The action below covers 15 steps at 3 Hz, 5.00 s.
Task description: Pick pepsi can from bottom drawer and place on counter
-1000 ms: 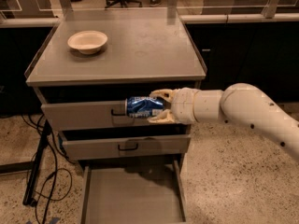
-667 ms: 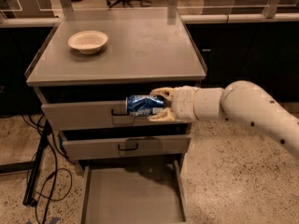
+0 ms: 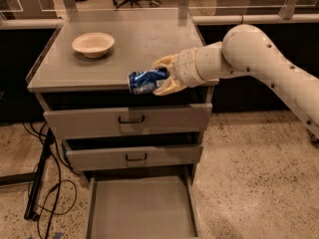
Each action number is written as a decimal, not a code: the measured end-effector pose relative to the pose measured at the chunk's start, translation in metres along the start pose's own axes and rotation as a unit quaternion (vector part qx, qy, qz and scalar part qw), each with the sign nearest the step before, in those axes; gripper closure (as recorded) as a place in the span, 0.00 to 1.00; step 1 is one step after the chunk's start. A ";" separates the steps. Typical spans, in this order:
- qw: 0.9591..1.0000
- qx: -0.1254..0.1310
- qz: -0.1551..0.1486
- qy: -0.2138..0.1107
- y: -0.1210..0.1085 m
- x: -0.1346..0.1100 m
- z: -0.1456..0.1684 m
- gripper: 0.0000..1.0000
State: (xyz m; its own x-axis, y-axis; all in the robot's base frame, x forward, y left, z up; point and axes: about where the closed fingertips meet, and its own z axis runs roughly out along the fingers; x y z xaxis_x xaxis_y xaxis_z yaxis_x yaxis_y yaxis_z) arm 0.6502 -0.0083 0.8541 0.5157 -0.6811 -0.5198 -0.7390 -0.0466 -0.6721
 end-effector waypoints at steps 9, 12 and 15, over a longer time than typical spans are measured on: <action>0.981 0.099 0.163 -0.039 -0.176 0.051 0.049 1.00; 0.986 0.045 0.158 0.000 -0.150 0.060 0.066 1.00; 0.988 0.006 0.154 0.031 -0.085 0.065 0.029 1.00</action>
Offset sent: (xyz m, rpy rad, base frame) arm 0.1867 0.0085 0.1294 0.1661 -0.0236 -0.0106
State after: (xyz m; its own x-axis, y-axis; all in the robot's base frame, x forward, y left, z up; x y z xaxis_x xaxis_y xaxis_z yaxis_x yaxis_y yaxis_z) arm 0.7590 -0.0277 0.8619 0.2403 -0.7049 -0.6674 -0.8511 0.1777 -0.4940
